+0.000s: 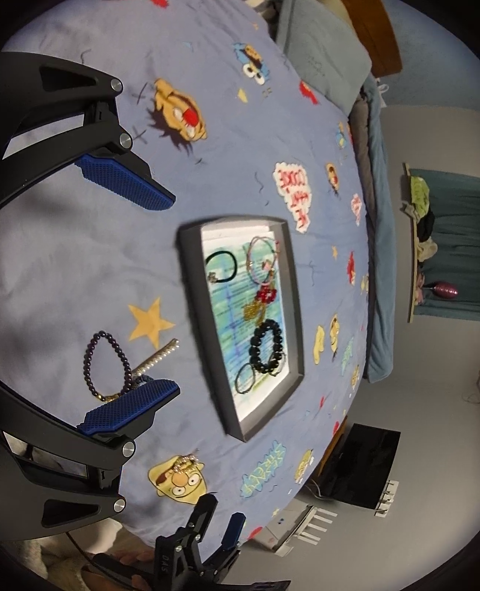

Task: Organize jewelry
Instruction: 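Move both open tools back from the tray to the jewelry pile, then close the left tool on the dark red bead bracelet while the right tool grasps the pearl ring clip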

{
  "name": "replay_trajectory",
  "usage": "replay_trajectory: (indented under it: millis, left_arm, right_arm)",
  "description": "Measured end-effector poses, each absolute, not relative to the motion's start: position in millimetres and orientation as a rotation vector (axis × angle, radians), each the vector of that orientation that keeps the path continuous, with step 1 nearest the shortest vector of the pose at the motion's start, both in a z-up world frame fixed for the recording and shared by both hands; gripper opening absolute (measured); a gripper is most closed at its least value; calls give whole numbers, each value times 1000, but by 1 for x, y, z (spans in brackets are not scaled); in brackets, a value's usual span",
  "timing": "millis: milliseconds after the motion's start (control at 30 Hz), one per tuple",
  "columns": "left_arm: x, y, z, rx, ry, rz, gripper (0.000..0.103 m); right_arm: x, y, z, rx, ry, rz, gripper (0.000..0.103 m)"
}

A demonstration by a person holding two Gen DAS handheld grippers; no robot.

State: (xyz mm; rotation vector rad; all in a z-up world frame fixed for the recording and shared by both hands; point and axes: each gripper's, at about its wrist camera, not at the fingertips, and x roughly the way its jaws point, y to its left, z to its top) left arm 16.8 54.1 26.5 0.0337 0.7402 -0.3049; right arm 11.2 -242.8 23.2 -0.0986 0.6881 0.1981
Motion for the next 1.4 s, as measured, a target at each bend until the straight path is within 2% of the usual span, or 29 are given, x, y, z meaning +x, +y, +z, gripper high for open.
replay_trajectory:
  millis: [700,767,833,933,1000,1100,1267,1300,1400]
  left_arm:
    - [17,8,-40,201,882,-409,90]
    - [18,3,-44,215,894,-422,85]
    - [18,-1,-47,222,901,-435,75]
    - [17,-6,-51,236,917,-451,66]
    - [17,-8,-54,244,928,-461,59]
    - [19,-10,-58,253,944,-458,53]
    - [19,-10,-61,253,946,-469,43]
    - [19,-10,-62,255,945,-470,38]
    - [21,-11,-63,266,944,-475,36]
  right_arm:
    - [13,-266,-31,-107,777,230,97]
    - [14,-267,-34,-95,785,240,97]
    - [14,-267,-35,-92,787,251,97]
    - [14,-264,-38,-98,793,265,96]
    - [16,-262,-42,-102,804,267,86]
    - [19,-258,-47,-113,821,268,77]
    - [25,-255,-54,-116,844,272,70]
    - [27,-256,-56,-114,849,270,69]
    - [32,-260,-58,-78,860,273,66]
